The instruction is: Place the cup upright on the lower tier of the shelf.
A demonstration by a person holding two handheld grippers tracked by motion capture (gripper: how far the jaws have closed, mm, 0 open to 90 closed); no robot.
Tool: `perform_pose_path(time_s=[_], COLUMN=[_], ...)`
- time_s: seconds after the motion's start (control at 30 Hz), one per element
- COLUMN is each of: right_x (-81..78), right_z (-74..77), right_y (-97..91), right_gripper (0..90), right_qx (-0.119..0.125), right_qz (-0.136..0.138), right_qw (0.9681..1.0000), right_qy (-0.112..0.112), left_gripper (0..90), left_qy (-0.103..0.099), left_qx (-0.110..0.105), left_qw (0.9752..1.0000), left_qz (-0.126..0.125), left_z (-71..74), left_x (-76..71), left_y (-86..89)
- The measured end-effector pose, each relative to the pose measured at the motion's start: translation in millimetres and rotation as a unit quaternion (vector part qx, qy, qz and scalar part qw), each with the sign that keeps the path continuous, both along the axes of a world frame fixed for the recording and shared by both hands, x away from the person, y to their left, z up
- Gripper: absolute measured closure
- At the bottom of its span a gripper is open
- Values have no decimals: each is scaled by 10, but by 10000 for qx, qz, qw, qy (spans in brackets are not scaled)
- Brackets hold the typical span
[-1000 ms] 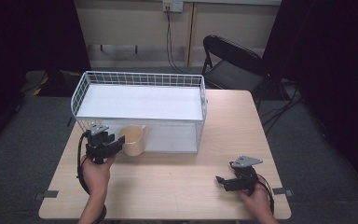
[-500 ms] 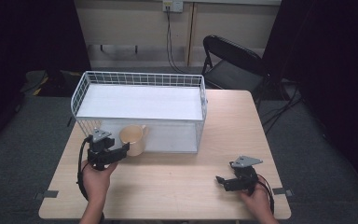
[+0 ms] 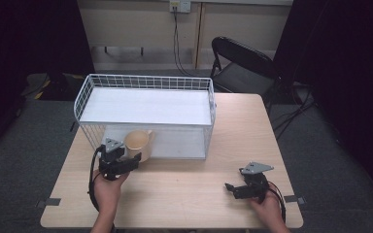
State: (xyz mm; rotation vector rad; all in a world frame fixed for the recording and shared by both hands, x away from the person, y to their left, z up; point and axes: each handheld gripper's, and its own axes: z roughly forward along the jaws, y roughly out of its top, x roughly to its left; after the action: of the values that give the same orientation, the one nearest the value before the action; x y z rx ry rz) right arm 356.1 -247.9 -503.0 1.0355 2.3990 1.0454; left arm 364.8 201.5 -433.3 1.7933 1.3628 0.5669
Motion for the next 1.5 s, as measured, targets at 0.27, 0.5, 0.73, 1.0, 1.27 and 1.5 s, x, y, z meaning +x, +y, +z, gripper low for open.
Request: perform_pose_path(time_s=[0.27, 0.5, 0.73, 1.0, 1.27, 1.5], right_x=[0, 0, 0, 0, 0, 0], right_z=[0, 0, 0, 0, 0, 0], right_y=[0, 0, 0, 0, 0, 0], right_gripper=[145, 145, 145, 145, 145, 145], right_qx=[0, -1, 0, 0, -2, 0], right_qz=[-1, 1, 1, 0, 1, 0], right_qw=[10000, 10000, 10000, 10000, 10000, 10000], right_qy=[2, -1, 0, 0, -1, -1], left_gripper=[359, 385, 439, 470, 533, 554], left_qy=[10, 81, 111, 120, 121, 176], left_qx=[-5, -14, -25, -29, 54, 50], left_qw=[9999, 9998, 9997, 9996, 9996, 9995], left_qz=[134, 196, 229, 265, 237, 271], left_z=[-59, -109, -122, -130, -139, -146], left_x=[40, 73, 102, 124, 137, 180], left_y=[-11, -18, -25, -32, -42, -68])
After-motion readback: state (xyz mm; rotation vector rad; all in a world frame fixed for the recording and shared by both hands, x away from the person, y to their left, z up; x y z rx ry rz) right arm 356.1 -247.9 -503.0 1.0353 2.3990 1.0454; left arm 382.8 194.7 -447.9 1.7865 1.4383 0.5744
